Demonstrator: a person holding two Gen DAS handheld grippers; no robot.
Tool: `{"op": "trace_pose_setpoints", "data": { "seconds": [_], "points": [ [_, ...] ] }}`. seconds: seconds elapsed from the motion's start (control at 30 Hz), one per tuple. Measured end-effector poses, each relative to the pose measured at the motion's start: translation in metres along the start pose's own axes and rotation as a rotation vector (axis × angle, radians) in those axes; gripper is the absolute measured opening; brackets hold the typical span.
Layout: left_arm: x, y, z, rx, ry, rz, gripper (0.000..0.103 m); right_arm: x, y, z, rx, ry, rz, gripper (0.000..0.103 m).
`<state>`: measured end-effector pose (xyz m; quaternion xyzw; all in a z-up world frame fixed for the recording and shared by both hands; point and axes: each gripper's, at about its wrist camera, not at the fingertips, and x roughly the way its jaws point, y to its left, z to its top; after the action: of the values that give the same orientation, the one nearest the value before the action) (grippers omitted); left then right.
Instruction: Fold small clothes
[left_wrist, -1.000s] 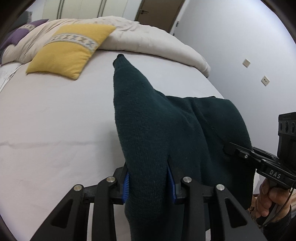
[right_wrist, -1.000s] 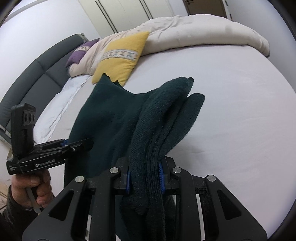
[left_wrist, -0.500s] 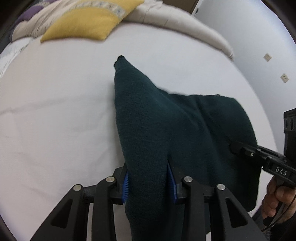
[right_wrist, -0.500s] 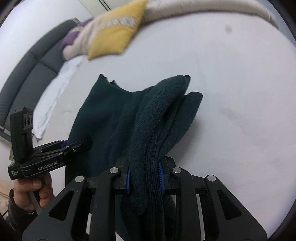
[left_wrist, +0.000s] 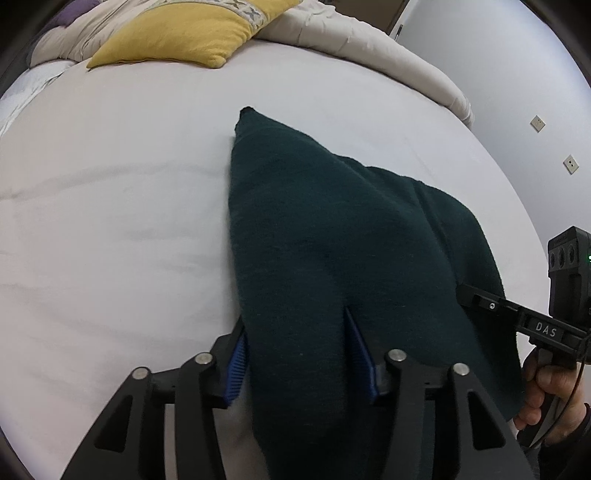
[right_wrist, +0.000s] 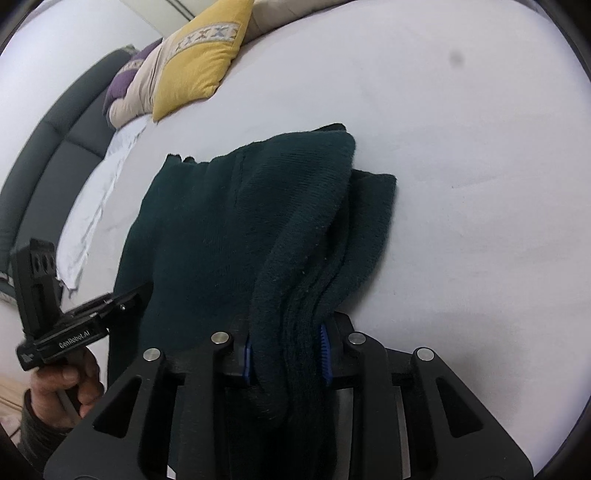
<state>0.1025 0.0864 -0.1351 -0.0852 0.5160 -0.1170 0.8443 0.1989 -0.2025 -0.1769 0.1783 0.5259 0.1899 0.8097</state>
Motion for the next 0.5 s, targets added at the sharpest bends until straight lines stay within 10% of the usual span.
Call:
{"op": "trace_pose_setpoints", "data": {
  "seconds": [0.5],
  "points": [
    [-0.034,-0.01,-0.018,-0.028,-0.096,0.1,0.071,-0.063,-0.028,-0.028,0.187,-0.146,-0.051,0.059]
  ]
}}
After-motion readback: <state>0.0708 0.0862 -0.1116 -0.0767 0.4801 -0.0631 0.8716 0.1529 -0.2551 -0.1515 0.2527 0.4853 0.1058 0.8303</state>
